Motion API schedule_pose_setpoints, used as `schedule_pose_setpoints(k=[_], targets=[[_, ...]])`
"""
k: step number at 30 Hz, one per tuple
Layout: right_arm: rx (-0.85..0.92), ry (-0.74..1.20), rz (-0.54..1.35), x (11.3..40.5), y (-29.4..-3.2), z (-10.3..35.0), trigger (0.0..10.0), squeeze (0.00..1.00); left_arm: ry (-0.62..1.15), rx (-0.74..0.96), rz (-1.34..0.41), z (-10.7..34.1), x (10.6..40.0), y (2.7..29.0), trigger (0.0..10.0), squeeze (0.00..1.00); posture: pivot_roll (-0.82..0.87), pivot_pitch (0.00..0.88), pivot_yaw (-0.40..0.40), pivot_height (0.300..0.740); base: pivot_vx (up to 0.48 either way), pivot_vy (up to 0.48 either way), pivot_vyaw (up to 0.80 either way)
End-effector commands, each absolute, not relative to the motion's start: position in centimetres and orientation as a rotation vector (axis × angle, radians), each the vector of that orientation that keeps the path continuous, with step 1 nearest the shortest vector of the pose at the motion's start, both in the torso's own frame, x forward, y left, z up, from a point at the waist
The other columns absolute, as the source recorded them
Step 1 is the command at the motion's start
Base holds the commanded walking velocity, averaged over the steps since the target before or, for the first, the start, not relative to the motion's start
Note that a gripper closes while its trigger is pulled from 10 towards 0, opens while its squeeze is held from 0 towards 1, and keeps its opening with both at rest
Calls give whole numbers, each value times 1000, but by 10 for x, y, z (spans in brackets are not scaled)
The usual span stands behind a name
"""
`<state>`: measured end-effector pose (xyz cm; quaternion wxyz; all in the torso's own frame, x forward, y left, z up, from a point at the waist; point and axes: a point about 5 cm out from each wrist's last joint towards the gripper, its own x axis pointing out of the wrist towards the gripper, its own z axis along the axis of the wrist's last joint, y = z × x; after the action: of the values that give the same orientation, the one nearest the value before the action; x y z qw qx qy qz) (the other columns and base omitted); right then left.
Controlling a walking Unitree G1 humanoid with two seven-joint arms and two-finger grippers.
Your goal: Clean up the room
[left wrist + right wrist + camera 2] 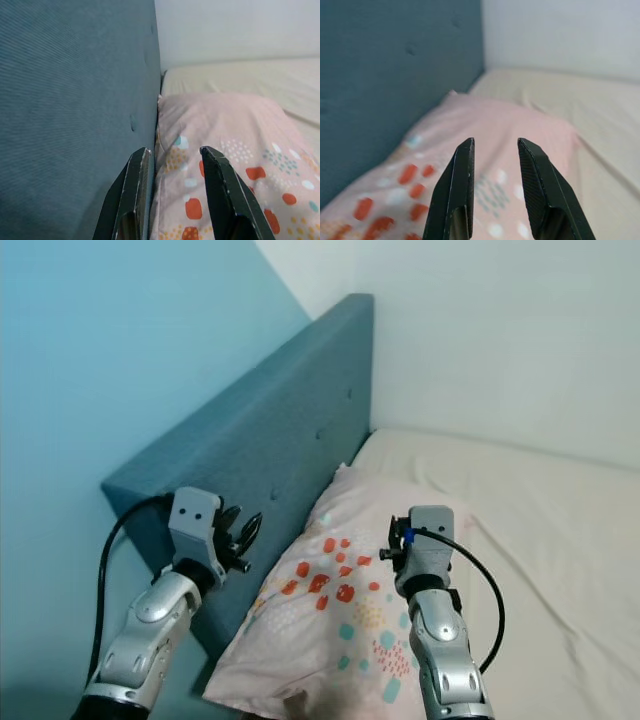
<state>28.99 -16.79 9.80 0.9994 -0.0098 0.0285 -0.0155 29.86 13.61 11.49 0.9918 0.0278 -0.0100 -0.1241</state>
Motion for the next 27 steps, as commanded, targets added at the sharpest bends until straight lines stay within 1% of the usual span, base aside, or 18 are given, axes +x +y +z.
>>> schedule_pose_setpoints(k=[1,2,27], targets=[[-2,93,-40,287,-168,91,10000,0,-20,72,-236,113,299,139,10000,0,3,0,28,740,0,0,0],[31,90,-51,285,-172,91,10000,0,-17,55,-220,113,302,139,10000,0,4,0,29,740,0,0,-800],[25,131,24,284,-166,89,10000,0,-22,1,-206,114,301,135,10000,0,-1,7,25,740,0,0,-800]])
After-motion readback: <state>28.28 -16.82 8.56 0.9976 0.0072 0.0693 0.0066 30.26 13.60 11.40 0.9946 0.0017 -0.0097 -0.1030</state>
